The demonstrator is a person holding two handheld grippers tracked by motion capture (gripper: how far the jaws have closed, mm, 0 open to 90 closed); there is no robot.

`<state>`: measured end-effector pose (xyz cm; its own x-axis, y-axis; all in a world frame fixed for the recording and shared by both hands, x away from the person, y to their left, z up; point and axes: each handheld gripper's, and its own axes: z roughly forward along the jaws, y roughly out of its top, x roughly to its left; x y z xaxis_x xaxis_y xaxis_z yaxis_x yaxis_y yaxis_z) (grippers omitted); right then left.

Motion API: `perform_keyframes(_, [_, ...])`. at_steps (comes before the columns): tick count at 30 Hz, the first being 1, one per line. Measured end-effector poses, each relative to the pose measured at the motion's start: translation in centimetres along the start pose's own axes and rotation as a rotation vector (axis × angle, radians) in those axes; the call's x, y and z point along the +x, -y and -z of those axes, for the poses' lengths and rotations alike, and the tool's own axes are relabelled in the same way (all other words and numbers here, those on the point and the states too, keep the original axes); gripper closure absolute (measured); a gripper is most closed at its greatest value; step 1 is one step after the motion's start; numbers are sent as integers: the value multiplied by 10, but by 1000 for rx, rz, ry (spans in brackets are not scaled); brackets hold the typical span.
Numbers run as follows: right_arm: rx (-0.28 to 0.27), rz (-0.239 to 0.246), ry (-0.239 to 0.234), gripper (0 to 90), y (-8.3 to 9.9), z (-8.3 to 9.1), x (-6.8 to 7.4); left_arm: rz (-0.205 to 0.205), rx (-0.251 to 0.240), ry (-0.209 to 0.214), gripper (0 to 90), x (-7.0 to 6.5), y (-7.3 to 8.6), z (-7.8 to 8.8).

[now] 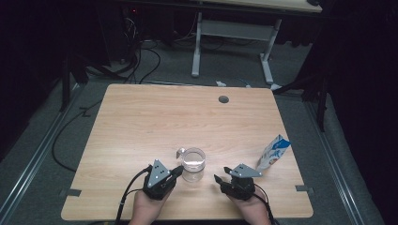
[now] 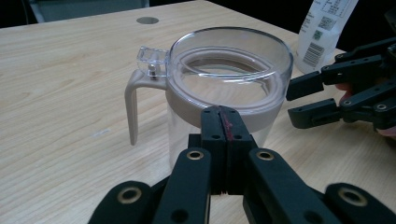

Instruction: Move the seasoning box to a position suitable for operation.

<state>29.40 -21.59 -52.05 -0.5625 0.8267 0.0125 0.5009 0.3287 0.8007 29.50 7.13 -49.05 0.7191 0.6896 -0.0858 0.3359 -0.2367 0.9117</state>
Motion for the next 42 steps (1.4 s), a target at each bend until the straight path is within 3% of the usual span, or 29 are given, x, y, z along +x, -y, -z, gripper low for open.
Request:
perform_keyframes(12, [6,17,-7,463,0,-2,3,-8,-3,11,879,-2,-1,1])
perform_keyframes(19, [7,20,-8,468,1,-1,2,19,-28,-23,855,14,-4,11])
perform_keyframes(23, [-3,25,-14,476,1,0,3,37,-39,-71,803,26,-5,17])
perform_keyframes(30, [-18,18,-11,473,-1,1,2,57,-32,-89,775,33,-10,13])
perform_keyframes(32, [-23,29,-10,471,-5,0,0,37,-28,-101,769,34,-13,9])
perform_keyframes(35, [-35,23,-3,475,-14,-2,-3,59,-27,-94,769,40,-18,5])
perform_keyframes(42, [-48,27,21,513,-41,-11,-9,56,-17,-101,764,49,-27,-2])
